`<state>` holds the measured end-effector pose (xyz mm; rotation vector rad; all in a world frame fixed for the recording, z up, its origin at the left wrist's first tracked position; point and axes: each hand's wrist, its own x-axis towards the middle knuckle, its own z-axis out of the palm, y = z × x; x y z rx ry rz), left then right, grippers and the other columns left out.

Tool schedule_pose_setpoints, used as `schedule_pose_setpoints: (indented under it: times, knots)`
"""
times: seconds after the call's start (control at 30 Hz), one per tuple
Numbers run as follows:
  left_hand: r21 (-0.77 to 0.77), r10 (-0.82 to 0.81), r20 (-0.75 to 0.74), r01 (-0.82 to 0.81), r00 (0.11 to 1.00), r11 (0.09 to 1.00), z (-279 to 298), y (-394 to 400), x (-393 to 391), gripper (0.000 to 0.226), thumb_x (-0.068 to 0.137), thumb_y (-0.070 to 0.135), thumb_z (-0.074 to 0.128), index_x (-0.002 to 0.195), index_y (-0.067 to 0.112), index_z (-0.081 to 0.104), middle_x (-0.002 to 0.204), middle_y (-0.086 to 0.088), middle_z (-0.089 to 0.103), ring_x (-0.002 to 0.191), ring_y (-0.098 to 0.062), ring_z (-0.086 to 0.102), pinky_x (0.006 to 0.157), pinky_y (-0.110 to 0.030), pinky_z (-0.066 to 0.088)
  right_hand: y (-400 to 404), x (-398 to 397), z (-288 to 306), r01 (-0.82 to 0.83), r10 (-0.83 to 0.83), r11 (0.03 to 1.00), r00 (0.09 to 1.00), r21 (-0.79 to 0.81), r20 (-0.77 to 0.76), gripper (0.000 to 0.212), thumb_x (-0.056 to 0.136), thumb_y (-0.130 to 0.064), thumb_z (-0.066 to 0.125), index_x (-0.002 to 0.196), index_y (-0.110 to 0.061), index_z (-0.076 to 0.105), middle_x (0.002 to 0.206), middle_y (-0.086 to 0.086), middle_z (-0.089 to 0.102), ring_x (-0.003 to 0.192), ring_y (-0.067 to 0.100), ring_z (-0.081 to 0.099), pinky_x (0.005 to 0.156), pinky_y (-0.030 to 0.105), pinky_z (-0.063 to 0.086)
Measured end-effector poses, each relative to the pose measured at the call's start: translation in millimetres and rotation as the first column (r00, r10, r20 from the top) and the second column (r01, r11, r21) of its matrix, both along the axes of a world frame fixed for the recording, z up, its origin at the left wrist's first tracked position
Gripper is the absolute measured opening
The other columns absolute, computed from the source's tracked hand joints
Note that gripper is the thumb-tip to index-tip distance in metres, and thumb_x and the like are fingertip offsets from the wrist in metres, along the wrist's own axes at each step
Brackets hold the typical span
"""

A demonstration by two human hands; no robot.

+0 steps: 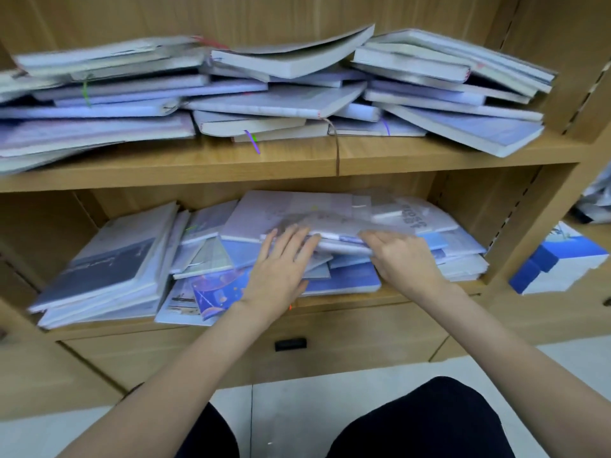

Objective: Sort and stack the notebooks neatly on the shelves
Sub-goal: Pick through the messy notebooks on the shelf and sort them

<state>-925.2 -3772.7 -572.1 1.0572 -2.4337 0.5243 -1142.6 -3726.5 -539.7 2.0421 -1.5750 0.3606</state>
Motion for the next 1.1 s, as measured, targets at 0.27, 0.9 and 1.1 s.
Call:
schedule_pose_setpoints:
  times: [0.27,0.9,1.1]
  knots:
    - [0.032,-0.184,-0.166,0.192,0.969,0.981,48,15,24,0.024,0.077,0.030,0.040,0.099,0.019,0.044,0.083,-0.007,0.057,0.073,-0.027,0.055,0.054,-0.031,0.046,34,15,46,-0.313,0.283,0.929,0.944,-0.196,-0.170,0.017,0.076,-0.014,0.067,0.091,-0.006,0.070,0.068,0.005,0.064,0.054,0.025,0.059,0.050,0.027,0.043]
    - [0.144,0.045,-0.981,0.556,0.188,0.819,153,73,145,0.014,0.081,0.028,0.057,0.089,0.018,0.050,0.092,0.006,0.063,0.082,-0.004,0.059,0.070,-0.016,0.047,54,139,123,-0.538,0.127,0.827,-0.105,-0.164,0.986,0.075,0.066,-0.017,0.080,0.132,-0.012,0.043,0.122,-0.009,0.062,0.108,0.005,0.061,0.082,0.019,0.051]
    - [-0.034,-0.179,-0.951,0.486,0.254,0.873,233,42,156,0.012,0.092,0.010,0.054,0.097,0.020,0.050,0.099,0.004,0.061,0.087,0.002,0.059,0.077,-0.014,0.045,19,168,227,-0.435,0.567,0.704,-0.132,-0.561,0.813,0.040,0.075,-0.006,0.073,0.110,-0.015,0.056,0.107,-0.003,0.068,0.102,0.015,0.065,0.088,0.034,0.053]
